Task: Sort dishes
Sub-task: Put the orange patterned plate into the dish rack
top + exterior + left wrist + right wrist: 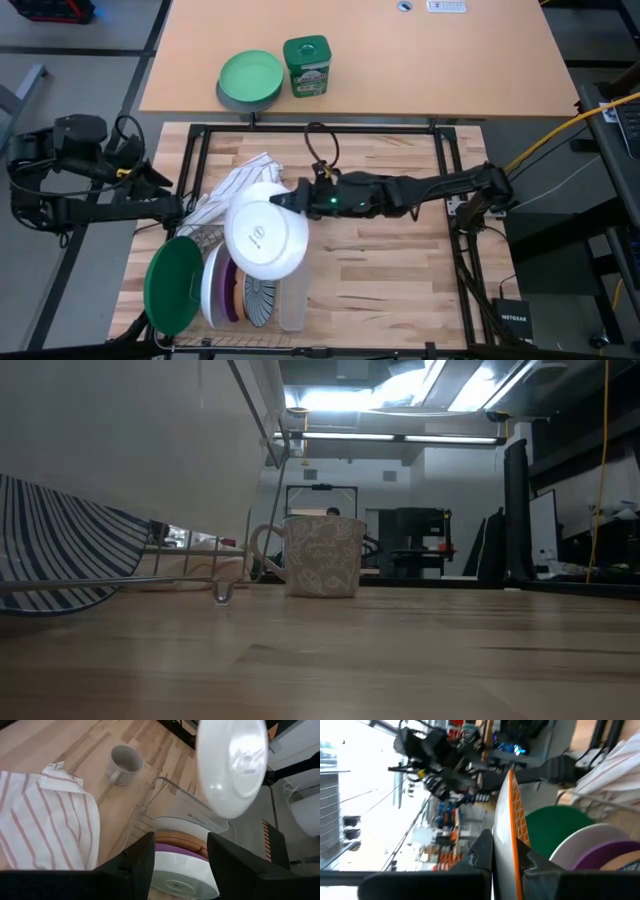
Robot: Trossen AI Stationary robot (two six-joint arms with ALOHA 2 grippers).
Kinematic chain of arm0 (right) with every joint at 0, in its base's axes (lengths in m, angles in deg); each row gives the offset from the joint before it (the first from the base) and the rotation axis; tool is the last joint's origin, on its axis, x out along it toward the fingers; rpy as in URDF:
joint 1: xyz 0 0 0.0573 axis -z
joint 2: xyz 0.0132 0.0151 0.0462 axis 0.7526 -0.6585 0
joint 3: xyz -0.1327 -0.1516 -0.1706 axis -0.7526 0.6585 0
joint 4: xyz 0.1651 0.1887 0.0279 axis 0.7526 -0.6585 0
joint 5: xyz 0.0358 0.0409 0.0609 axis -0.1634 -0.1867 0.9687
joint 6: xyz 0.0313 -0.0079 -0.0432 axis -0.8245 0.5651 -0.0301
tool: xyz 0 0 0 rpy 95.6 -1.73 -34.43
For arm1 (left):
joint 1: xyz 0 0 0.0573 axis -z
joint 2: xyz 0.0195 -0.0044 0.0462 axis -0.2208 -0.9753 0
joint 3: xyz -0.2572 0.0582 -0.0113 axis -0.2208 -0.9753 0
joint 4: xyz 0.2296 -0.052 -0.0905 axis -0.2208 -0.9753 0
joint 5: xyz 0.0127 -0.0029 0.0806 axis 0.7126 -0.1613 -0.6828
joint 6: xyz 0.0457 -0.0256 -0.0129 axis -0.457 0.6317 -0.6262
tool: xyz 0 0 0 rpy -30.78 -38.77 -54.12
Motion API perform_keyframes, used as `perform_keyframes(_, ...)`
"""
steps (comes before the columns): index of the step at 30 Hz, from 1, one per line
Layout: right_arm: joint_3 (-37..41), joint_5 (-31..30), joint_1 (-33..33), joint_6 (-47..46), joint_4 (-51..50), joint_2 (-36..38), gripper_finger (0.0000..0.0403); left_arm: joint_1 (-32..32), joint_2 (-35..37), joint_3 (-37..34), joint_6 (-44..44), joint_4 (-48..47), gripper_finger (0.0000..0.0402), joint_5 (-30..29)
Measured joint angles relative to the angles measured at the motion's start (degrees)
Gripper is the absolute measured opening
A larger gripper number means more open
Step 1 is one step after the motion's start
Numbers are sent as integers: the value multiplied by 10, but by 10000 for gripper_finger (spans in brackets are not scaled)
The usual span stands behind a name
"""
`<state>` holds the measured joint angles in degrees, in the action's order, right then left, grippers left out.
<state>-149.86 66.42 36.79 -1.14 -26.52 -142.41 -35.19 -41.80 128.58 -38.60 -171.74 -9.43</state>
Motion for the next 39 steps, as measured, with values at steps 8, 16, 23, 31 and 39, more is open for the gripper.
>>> perform_keyframes(8,0,78,0,-53,-102,24,17,0,0,0,-1,0,169,0)
perform_keyframes(16,0,161,0,-136,-147,25,17,0,0,0,-1,0,169,0)
perform_keyframes(23,0,172,0,-207,-213,24,17,0,0,0,-8,0,169,-5)
perform_keyframes(31,0,182,0,-265,-229,-3,17,0,0,0,-25,0,169,-29)
perform_keyframes(39,0,227,0,-275,-213,-51,17,0,0,0,-26,0,169,-30)
